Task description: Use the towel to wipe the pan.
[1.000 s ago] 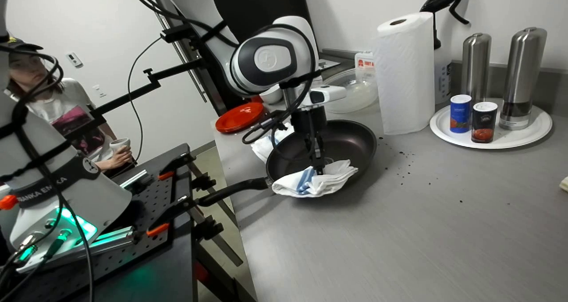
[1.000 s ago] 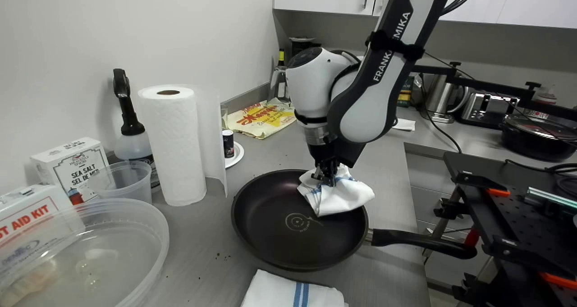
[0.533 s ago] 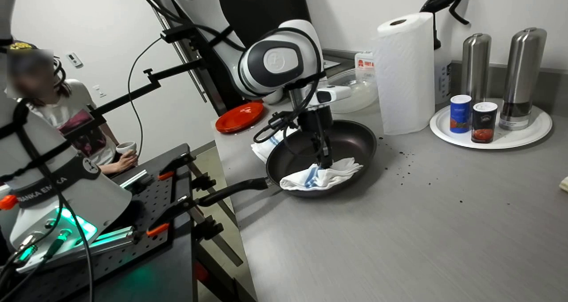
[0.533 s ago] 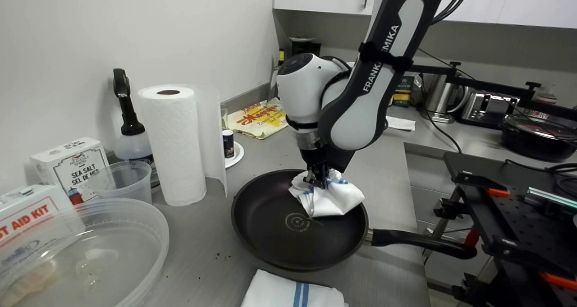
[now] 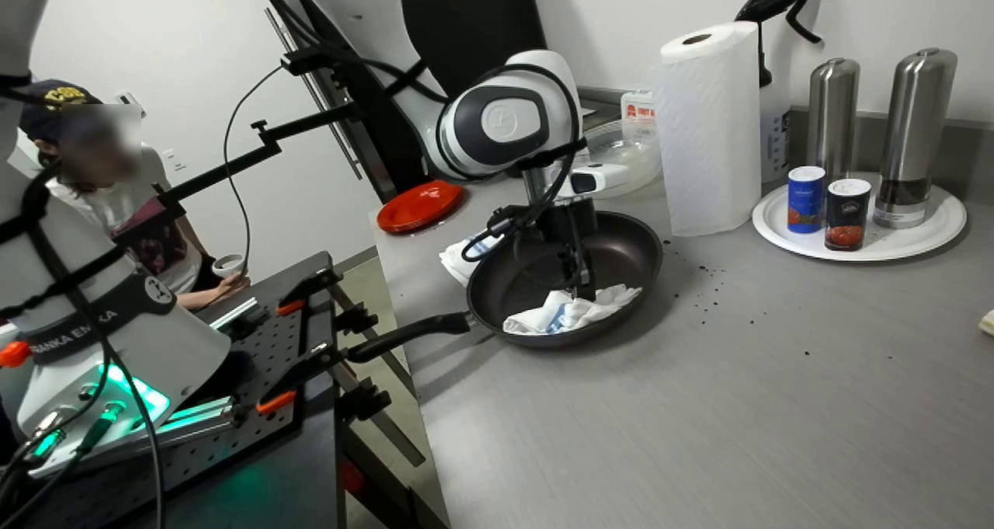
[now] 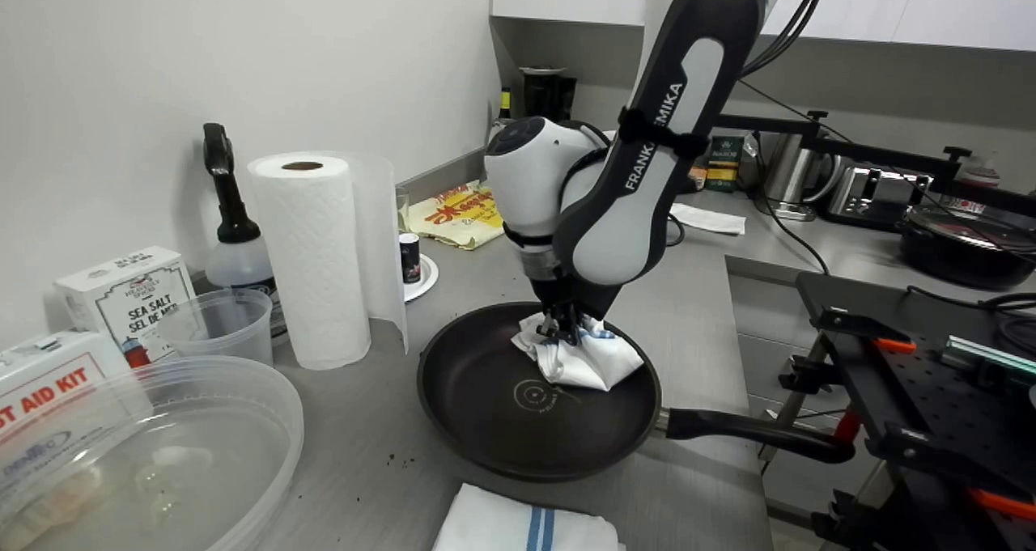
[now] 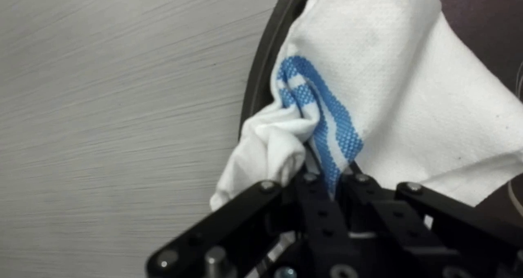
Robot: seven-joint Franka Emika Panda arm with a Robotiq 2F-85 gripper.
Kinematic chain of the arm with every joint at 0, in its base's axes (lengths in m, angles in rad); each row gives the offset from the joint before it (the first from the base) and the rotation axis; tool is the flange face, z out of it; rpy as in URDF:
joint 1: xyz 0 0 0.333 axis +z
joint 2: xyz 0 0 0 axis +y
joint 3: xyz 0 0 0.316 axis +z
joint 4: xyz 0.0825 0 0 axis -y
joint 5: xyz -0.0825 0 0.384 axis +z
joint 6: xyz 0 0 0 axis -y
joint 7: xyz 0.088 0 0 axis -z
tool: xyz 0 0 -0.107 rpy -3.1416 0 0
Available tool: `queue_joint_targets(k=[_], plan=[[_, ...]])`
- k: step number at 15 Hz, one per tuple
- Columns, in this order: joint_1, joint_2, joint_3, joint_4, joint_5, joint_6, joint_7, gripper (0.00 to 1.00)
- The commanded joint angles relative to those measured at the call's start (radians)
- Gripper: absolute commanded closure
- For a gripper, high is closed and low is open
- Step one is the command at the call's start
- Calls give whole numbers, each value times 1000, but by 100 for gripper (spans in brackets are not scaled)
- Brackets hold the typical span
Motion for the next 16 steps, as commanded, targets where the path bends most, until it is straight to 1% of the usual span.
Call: queue_joint_targets(k=[1, 7, 12, 16], plan=[[-35, 52, 38, 75, 48, -47, 0, 98], [-68, 58, 128, 132, 119, -124, -4, 98], [-82, 61, 205, 170, 194, -170, 1, 98], [-80, 71, 237, 189, 231, -181, 6, 98]])
